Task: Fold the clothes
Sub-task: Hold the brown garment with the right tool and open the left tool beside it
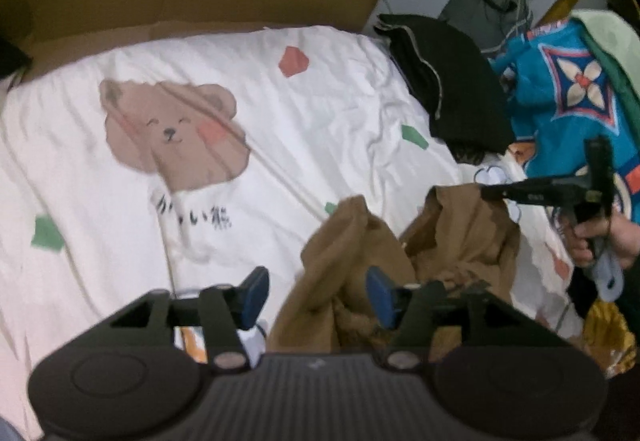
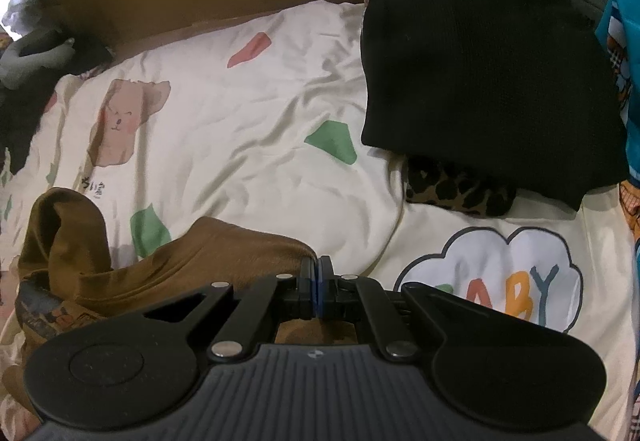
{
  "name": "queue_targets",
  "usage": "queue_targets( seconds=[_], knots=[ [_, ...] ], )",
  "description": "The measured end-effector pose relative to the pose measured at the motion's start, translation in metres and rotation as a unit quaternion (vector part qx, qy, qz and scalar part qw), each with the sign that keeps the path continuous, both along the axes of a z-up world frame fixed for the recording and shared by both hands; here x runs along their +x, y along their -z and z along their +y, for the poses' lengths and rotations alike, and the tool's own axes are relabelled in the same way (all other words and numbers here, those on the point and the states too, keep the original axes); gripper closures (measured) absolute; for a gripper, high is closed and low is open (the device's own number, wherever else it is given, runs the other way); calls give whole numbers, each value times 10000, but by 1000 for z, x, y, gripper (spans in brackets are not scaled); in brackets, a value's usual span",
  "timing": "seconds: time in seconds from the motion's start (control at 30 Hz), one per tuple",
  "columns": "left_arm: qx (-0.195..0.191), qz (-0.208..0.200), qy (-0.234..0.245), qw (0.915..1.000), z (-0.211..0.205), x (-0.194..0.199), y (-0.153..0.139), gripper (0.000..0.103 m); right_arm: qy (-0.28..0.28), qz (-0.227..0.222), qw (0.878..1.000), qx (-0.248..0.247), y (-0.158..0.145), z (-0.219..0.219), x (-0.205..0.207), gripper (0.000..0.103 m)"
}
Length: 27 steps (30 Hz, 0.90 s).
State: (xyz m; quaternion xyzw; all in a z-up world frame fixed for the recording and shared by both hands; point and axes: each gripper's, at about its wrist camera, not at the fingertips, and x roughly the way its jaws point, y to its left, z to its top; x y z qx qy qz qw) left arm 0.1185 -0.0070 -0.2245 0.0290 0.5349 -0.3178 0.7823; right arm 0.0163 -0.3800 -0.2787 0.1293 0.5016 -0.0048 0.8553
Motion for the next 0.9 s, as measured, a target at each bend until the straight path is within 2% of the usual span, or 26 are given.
queue_targets(
  seconds=[0.3,0.5,0.6,0.77,0.83,0.9],
  knots=[
    [-66,184,128,9997,-40,22,24,37,-4,41,9999,152,6,-1,-7,103],
    [-71,568,43,9984,-50,34,30,36,-47,53,9998,194,8,1,-11,103],
    [-210,713,-31,9972,-53,46,30,37,-73,64,9997,207,9,2,-13,103],
    [-492,1222,-157,9912,-52,63,45,41,-104,96,9996,245,11,3,-14,103],
    [-586,1405,-206,9881,-47,67,54,52,-103,101,9995,287,10,2,-15,103],
    [-680,1587,-256,9847,-42,71,63,54,-100,106,9993,330,10,0,-16,103]
  ],
)
